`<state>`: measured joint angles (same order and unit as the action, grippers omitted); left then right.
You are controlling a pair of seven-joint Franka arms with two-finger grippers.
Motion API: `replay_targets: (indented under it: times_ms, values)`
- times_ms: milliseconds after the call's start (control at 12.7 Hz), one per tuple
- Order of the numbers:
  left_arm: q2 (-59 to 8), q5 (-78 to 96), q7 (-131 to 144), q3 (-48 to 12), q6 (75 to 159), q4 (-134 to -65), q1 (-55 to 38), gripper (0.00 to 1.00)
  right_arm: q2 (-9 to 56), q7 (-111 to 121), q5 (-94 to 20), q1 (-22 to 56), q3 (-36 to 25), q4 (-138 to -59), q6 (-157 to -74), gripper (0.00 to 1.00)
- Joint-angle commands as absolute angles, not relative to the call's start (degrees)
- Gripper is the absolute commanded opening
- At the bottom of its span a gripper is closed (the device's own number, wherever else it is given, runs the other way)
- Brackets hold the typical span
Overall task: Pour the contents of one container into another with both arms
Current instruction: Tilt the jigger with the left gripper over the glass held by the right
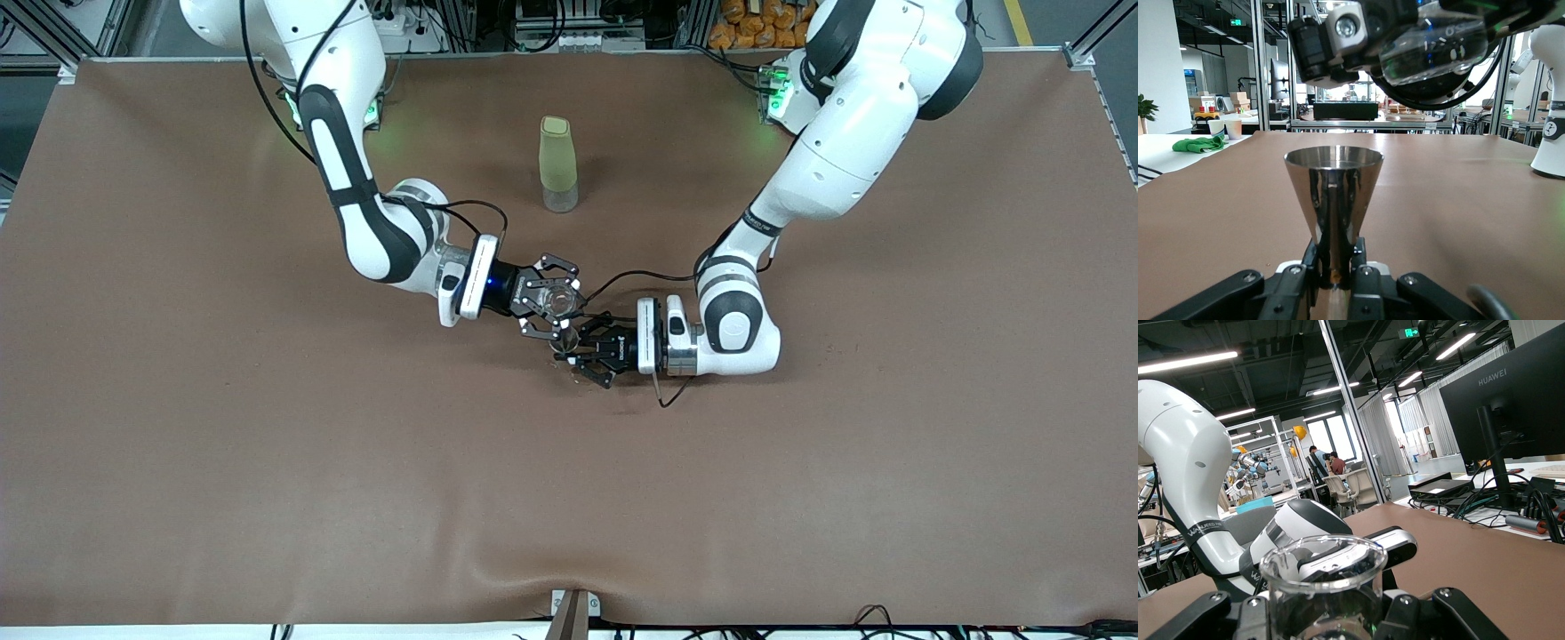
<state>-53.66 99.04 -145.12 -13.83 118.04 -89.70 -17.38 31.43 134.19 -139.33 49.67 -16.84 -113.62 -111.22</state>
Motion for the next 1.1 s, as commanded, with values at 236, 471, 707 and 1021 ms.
replay_targets:
  times_ms: [236,471,707,1021]
  values:
    - [-54.2,101.2,-145.7,-14.0,118.5,-88.7,-17.4,0.00,34.5,134.5,-145.2,52.1,-17.1,-110.5,-111.5,0.00]
    - [-54.1,101.2,-145.8,-14.0,118.5,-88.8,-17.4,0.00,34.1,130.9,-145.3,51.9,-17.1,-110.8,-111.5,0.00]
    - [-54.1,101.2,-145.8,-14.0,118.5,-88.8,-17.3,0.00,33.5,126.4,-145.1,51.8,-17.1,-111.4,-111.5,0.00]
    - [-54.1,101.1,-144.9,-14.0,118.5,-88.9,-17.0,0.00,32.3,120.4,-144.8,51.8,-17.1,-112.5,-111.6,0.00]
